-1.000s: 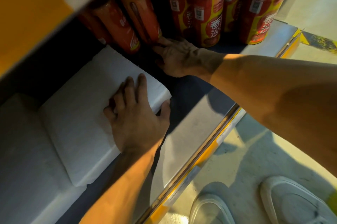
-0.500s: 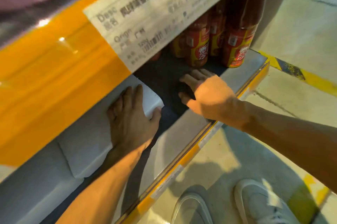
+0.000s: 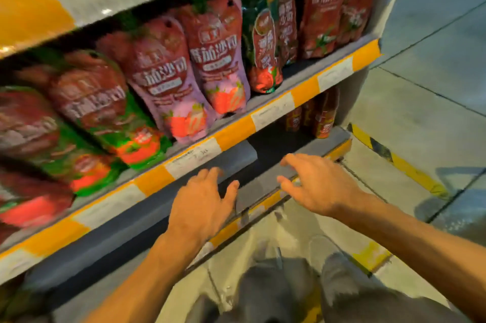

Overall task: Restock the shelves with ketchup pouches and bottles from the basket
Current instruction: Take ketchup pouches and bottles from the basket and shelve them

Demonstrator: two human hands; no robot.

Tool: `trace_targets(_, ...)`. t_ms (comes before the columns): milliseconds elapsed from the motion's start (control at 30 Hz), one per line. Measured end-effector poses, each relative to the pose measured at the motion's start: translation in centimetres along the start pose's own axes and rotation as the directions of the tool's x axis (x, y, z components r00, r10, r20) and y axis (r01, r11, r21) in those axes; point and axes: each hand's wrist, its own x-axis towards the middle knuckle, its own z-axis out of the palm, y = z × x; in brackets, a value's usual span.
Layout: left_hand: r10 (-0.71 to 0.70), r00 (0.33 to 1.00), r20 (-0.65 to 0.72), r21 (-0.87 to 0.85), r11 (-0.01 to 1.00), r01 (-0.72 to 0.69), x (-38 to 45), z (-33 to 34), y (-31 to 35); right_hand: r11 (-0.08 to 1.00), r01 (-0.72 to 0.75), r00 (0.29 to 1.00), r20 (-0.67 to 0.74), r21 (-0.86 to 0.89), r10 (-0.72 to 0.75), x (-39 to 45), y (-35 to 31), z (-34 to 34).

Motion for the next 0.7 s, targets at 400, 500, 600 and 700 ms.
trace_targets(400,-0.220,0.932,-0.287,-0.149,0.972,0.184,-23.4,-18.3,-5.6,0.930,0.341,0.936,-0.135,0.133,-0.324,-11.7,-22.2,-16.3)
trace_targets(500,-0.312,0.877,-0.366,-0.193,0.947,0.256,-29.3,-21.0,-7.6,0.885,0.417,0.908,-0.139,0.206,-0.396,-14.1,-27.6,-17.2)
trace_targets(600,-0.441,0.793,-0.420,-0.274,0.895,0.352,-35.1,-22.5,-10.1,0.827,0.483,0.876,-0.144,0.287,-0.461,-15.8,-33.2,-16.9)
trace_targets(700,-0.564,0.701,-0.437,-0.390,0.821,0.418,-41.4,-22.9,-13.1,0.767,0.545,0.832,-0.105,0.337,-0.545,-17.6,-39.3,-15.6)
